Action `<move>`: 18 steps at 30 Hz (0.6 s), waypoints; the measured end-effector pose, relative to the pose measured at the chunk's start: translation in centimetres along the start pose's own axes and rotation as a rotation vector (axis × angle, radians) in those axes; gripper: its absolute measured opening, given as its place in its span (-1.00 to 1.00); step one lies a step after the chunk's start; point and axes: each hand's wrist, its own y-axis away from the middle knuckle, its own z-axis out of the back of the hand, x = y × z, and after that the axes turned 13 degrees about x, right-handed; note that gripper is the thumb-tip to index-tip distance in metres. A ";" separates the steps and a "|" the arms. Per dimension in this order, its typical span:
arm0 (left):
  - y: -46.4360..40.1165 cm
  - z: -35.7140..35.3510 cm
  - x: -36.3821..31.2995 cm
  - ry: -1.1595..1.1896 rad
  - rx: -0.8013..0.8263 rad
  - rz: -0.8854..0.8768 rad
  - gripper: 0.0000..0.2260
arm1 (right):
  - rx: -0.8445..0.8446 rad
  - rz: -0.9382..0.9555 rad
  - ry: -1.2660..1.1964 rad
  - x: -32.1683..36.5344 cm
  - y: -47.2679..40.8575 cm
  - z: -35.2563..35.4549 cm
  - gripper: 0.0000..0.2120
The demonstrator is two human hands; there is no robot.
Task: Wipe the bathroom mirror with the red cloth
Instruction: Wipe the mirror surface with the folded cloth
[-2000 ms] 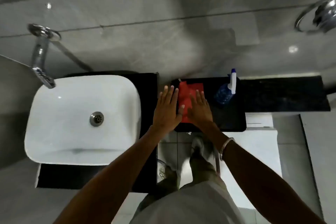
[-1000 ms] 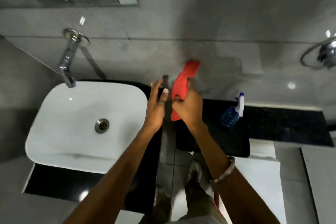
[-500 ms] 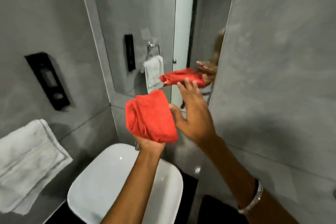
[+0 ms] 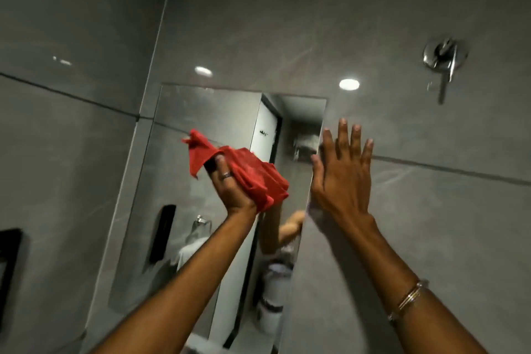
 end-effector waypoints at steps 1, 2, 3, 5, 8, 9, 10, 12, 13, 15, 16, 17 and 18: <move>-1.3 -2.0 -0.1 -0.317 -0.002 -0.138 -0.48 | -0.019 0.007 0.037 -1.0 -1.6 0.5 -0.35; -2.3 -3.2 -0.1 -0.607 0.002 -0.166 -0.44 | -0.027 -0.004 0.070 -2.0 -2.7 0.7 -0.36; -4.0 -5.1 0.3 -0.866 0.047 -0.231 -0.38 | -0.030 -0.021 0.093 -3.2 -4.1 1.3 -0.36; -6.4 -7.8 1.5 -1.260 0.225 -0.297 -0.25 | -0.032 -0.046 0.128 -4.8 -5.2 1.1 -0.35; -8.8 -9.1 3.9 -1.639 0.199 -0.414 -0.24 | -0.096 -0.035 0.172 -5.9 -5.4 -0.4 -0.35; -9.1 -9.5 4.0 -1.672 0.181 -0.442 -0.25 | -0.112 -0.020 0.178 -6.0 -5.5 -0.7 -0.35; -9.3 -9.8 4.0 -1.690 0.188 -0.461 -0.26 | -0.130 -0.011 0.175 -6.1 -5.6 -0.8 -0.35; -9.6 -10.2 4.0 -1.744 0.220 -0.485 -0.29 | -0.142 -0.008 0.173 -6.2 -5.7 -1.0 -0.36; -9.6 -10.0 4.0 -1.776 0.245 -0.482 -0.31 | -0.143 -0.003 0.175 -6.1 -5.7 -1.1 -0.36; -9.0 -9.6 3.9 -1.846 0.332 -0.514 -0.34 | -0.144 0.004 0.171 -6.3 -5.6 -1.1 -0.37; -8.6 -8.9 4.0 -1.878 0.400 -0.540 -0.35 | -0.143 0.004 0.159 -6.3 -5.5 -1.2 -0.37; -8.1 -8.1 4.0 -1.896 0.489 -0.589 -0.36 | -0.145 0.002 0.153 -6.4 -5.4 -1.2 -0.37; -7.7 -6.8 3.9 -1.917 0.573 -0.646 -0.36 | -0.148 0.003 0.151 -6.4 -5.3 -1.3 -0.37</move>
